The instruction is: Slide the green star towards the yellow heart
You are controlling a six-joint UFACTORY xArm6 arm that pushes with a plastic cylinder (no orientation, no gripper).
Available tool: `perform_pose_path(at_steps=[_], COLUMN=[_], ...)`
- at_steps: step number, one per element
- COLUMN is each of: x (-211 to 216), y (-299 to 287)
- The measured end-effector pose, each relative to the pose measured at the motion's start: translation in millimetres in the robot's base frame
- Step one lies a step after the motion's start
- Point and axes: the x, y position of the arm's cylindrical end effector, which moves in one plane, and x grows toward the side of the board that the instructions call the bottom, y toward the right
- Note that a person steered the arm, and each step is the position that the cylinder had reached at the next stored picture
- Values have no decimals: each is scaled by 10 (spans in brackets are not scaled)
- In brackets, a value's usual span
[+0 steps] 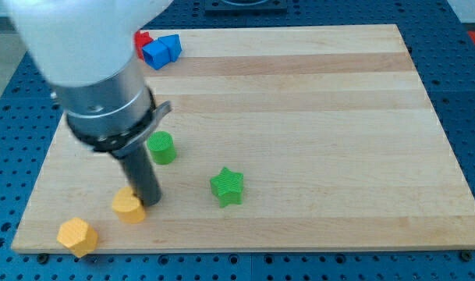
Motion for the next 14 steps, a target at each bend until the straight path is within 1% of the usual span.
perform_pose_path(at_steps=[1,4,5,6,7,8,9,10,11,12,13,14], x=[54,-88,-207,-449,-641,-646,-567,-250,-195,-195,-175,-45], y=[-314,123,245,259,619,1221,1658,1863,2052,1850,1245,676])
